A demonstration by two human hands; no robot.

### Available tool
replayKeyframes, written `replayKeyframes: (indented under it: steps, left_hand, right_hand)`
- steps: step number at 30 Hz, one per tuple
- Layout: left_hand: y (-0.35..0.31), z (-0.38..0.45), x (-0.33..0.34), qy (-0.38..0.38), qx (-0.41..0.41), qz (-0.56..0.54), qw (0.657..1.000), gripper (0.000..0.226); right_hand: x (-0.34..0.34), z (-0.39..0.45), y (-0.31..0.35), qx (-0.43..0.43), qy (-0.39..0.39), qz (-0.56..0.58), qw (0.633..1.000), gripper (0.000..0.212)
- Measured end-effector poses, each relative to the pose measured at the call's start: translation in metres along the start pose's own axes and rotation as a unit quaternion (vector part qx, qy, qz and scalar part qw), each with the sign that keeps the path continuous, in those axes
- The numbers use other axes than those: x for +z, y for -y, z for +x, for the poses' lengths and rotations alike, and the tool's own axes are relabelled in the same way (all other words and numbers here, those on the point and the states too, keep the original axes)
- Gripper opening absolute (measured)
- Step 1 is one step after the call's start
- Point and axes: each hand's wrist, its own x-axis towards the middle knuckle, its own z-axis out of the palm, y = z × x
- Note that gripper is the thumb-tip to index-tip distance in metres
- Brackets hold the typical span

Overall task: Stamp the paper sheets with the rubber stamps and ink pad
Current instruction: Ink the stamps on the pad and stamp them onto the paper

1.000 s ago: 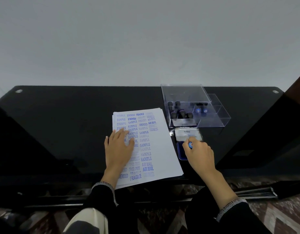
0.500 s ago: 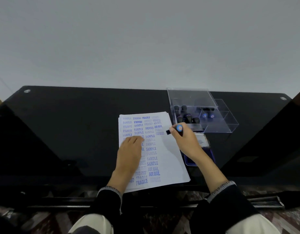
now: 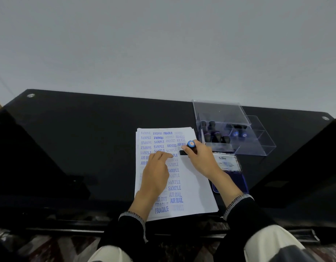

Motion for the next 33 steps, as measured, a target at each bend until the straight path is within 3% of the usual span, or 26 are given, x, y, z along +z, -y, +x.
replayKeyframes:
  steps: [24,33]
  left_hand:
    - [0.004,-0.001,0.006,-0.001,0.035,0.074,0.997,0.053]
    - [0.004,0.000,-0.002,0.005,0.017,0.016,1.000,0.044]
  right_hand:
    - [0.015,0.003,-0.012,-0.035,-0.008,-0.081,0.996,0.021]
    - [0.020,0.004,-0.014,-0.037,-0.025,-0.092,0.995,0.022]
